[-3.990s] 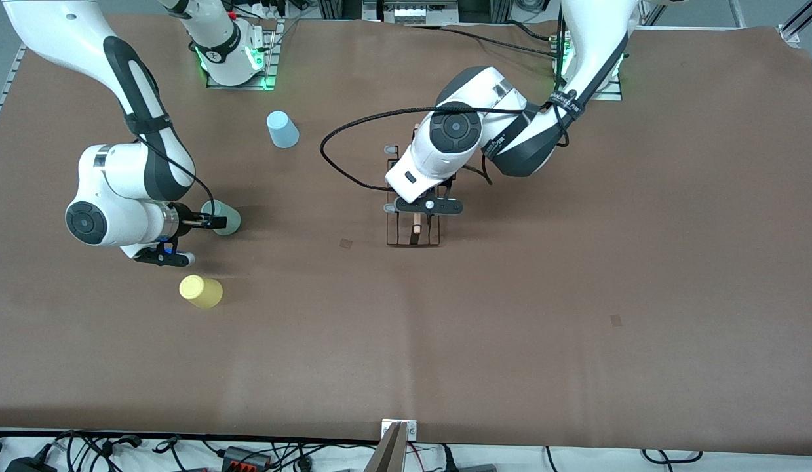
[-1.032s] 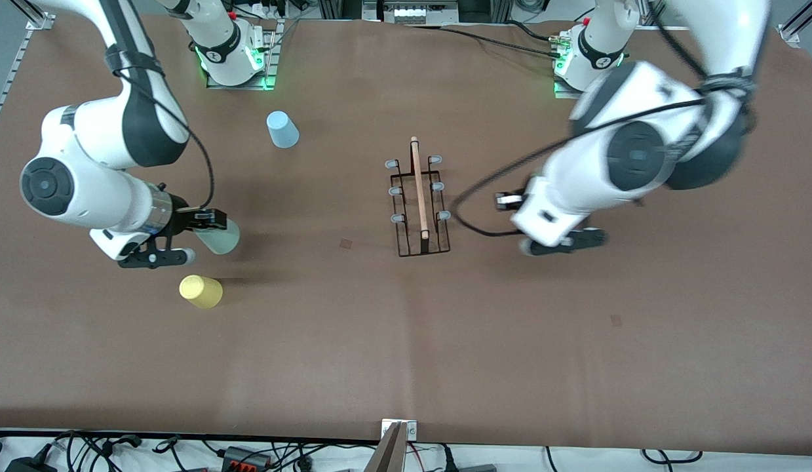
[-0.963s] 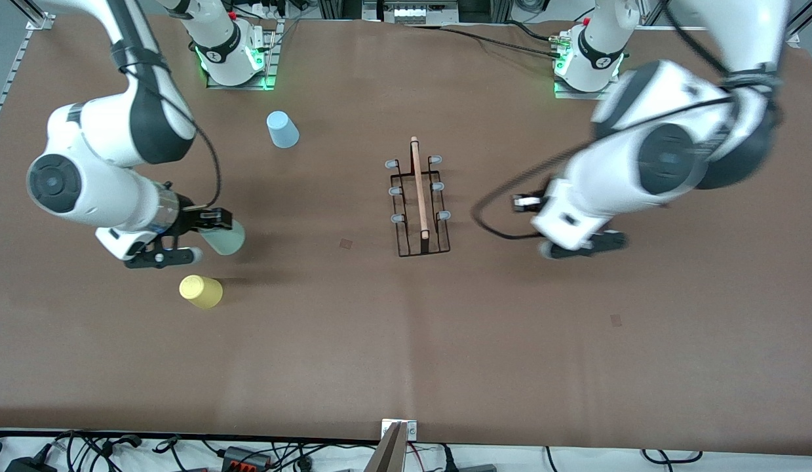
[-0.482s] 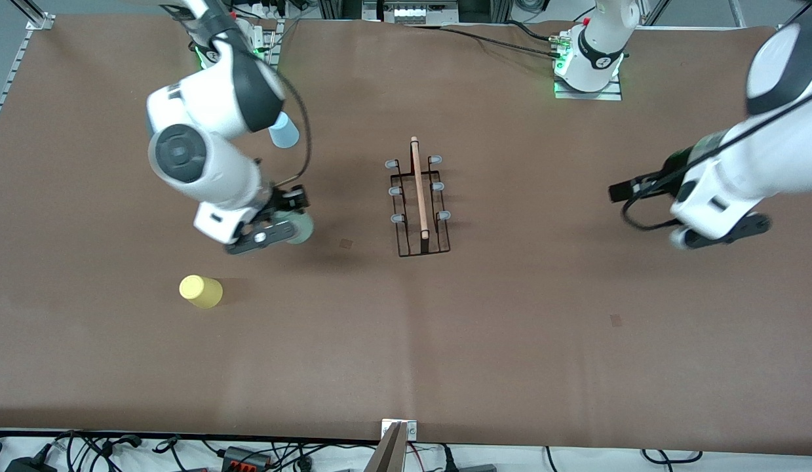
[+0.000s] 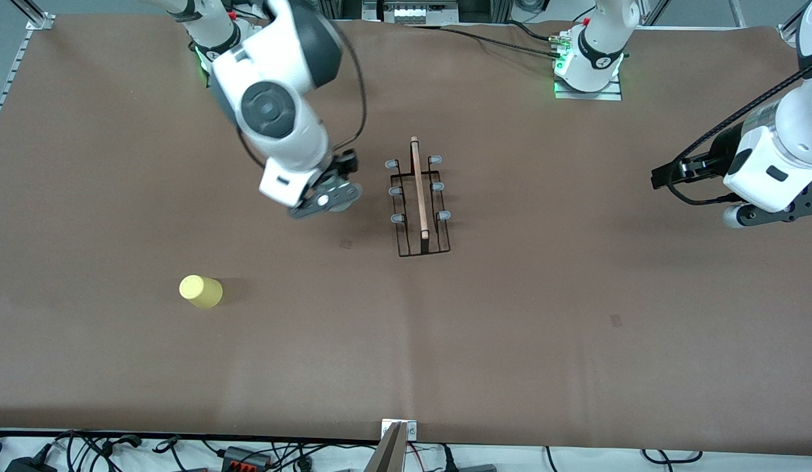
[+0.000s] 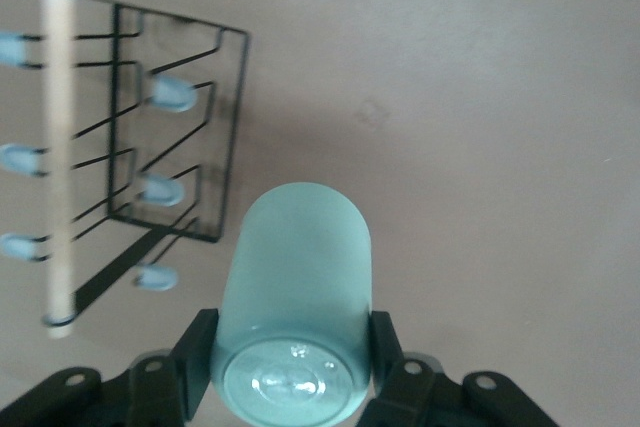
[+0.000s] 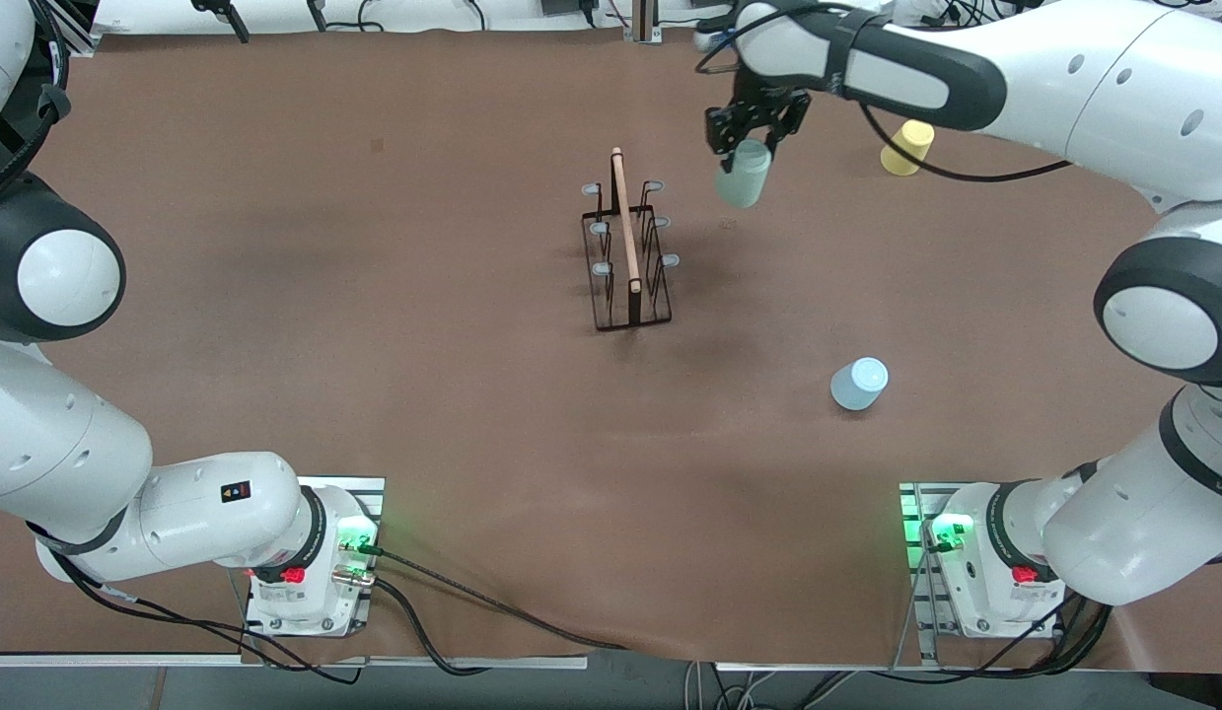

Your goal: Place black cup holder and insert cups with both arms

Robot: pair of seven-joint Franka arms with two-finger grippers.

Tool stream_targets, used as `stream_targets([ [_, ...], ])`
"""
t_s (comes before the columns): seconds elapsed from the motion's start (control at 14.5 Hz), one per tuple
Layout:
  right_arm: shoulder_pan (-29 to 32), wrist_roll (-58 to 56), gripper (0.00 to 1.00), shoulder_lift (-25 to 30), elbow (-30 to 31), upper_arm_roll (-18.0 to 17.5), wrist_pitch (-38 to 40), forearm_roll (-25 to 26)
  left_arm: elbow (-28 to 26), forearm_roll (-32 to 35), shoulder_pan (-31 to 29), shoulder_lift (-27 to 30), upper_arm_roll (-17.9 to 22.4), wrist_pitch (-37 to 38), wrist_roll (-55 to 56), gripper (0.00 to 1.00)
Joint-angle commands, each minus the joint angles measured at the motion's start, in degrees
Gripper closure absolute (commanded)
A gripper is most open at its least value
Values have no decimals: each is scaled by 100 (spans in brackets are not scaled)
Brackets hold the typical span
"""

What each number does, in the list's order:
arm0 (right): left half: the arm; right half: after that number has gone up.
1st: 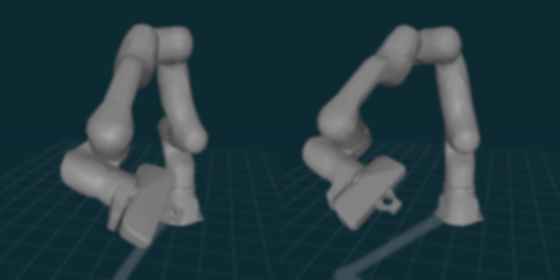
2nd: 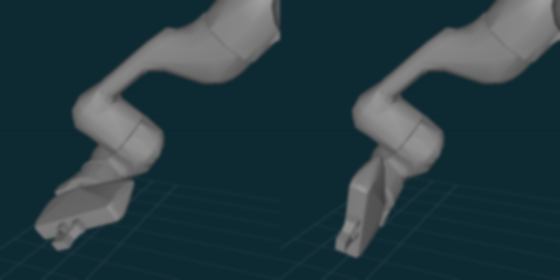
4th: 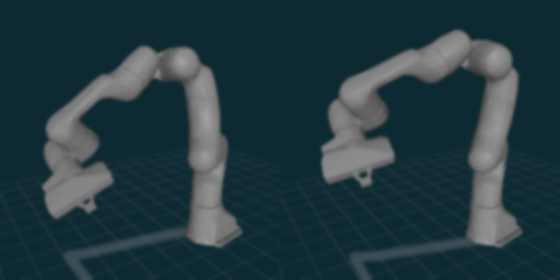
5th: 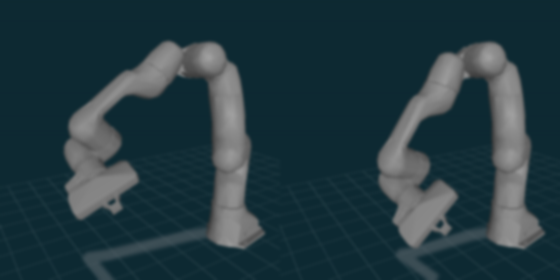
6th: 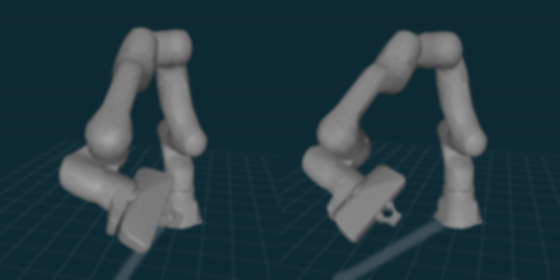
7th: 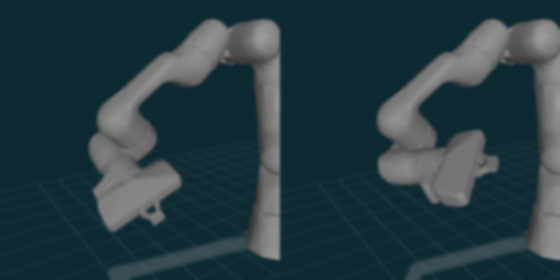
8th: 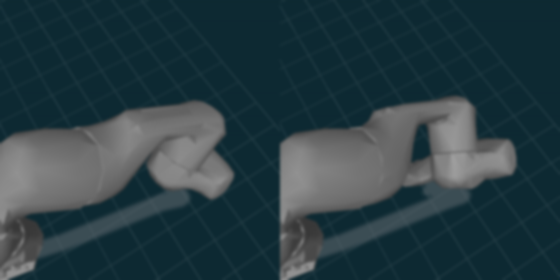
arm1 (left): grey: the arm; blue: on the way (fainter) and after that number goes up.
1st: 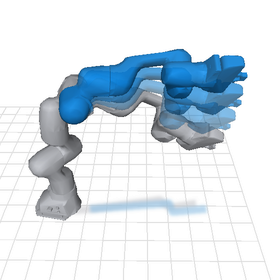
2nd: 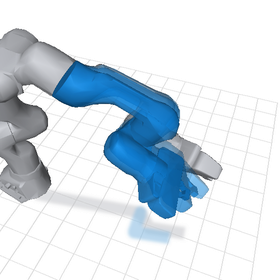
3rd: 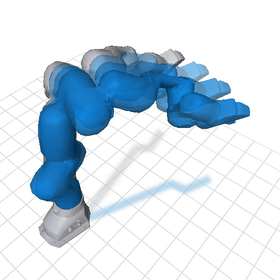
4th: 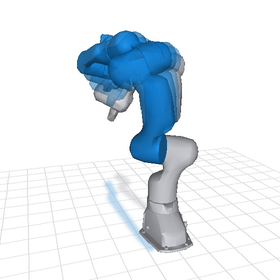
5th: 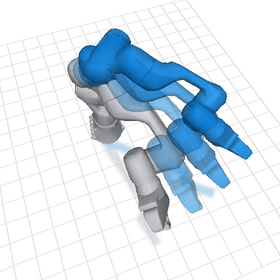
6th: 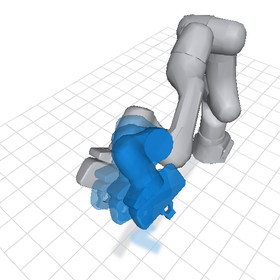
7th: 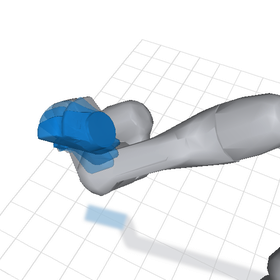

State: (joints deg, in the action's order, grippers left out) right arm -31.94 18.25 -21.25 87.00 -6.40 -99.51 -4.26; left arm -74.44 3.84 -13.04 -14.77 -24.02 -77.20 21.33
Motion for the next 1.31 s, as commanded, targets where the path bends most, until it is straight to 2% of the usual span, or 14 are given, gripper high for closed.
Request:
stream_targets([
  [0.0, -435, 660, 76, -81, -96, 51, 134, -31, -1682, 56, 99, 1157, 554, -1143, -986, 0],
  [0.14, -610, 819, 76, -178, -96, 51, 108, -49, -2502, -6, 606, 1704, 1168, -1534, -1078, 0],
  [0.21, -646, 820, 76, -230, -96, 51, 116, -136, -2670, -6, 1045, 1810, 1668, -1587, -1087, 0],
  [0.28, -664, 820, 76, -274, -61, 51, 99, -276, -2689, -6, 1293, 1811, 1969, -1597, -1113, 0],
  [0.48, -778, 829, 76, -458, -78, 51, 64, -541, -2891, -15, 1286, 1942, 2007, -1588, -1140, 0],
  [1.03, -875, 829, 76, -758, -96, 51, -305, -550, -2646, -23, 1357, 1847, 1981, -1597, -1113, 0],
  [1.24, -875, 838, 76, -819, -96, 51, -402, -550, -2663, -252, 1278, 1838, 2016, -1675, -1104, 0],
])
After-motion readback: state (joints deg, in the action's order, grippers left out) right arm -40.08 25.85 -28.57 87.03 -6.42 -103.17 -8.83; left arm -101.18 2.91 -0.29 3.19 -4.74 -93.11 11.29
